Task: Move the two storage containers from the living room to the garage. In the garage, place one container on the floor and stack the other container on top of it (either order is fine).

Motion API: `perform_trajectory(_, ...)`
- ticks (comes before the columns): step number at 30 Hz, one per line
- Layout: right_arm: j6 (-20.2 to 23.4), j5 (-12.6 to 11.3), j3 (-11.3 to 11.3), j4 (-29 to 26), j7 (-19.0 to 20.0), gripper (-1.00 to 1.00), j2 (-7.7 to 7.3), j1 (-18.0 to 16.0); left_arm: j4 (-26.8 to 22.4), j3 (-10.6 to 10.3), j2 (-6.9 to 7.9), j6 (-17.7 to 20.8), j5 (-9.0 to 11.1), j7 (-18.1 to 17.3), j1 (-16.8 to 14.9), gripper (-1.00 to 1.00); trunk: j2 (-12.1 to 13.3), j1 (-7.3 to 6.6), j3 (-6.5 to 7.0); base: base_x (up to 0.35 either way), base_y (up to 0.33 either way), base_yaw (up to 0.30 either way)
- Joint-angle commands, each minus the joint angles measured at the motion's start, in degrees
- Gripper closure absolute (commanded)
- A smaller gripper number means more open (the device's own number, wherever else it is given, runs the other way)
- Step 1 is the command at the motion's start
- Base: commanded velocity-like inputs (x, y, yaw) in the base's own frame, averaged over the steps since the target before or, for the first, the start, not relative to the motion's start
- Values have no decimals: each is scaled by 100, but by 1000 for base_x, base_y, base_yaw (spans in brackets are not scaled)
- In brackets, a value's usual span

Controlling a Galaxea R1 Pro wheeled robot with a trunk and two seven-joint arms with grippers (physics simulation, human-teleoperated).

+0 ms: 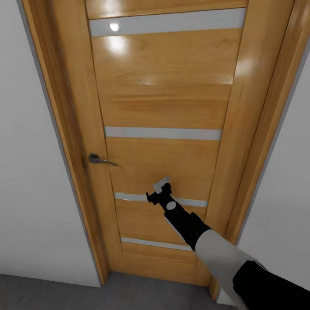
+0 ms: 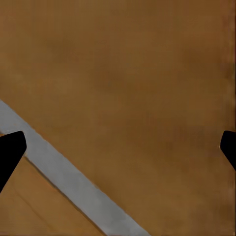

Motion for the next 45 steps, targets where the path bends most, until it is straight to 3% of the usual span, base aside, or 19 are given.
perform_trajectory(1,46,13,31,168,-47,-100,0,-240,-4,-1,-1,-12,15,-4,2,-100,-3,0,-4,0,0,0)
perform_trajectory(4,26,-349,64,644,-8,-100,0,-701,-4,-17,-7,-12,-11,-6,2,-100,-3,0,-4,0,0,0)
perform_trajectory(11,-11,-541,91,955,109,-100,0,-895,-3,-36,-10,7,-32,-18,2,-100,-3,0,-4,125,2,0)
perform_trajectory(25,-13,-466,112,1152,115,-100,0,-901,-7,-32,-19,-11,-47,3,2,-100,-3,0,-4,156,103,0)
perform_trajectory(36,-10,-9,172,1725,1,-100,0,-904,-7,-27,-19,-12,-42,3,2,-100,-3,0,-4,11,6,0)
perform_trajectory(45,106,79,172,1878,-215,-100,0,-1002,-7,-33,-19,-2,-52,3,2,-100,-3,0,-4,24,0,0)
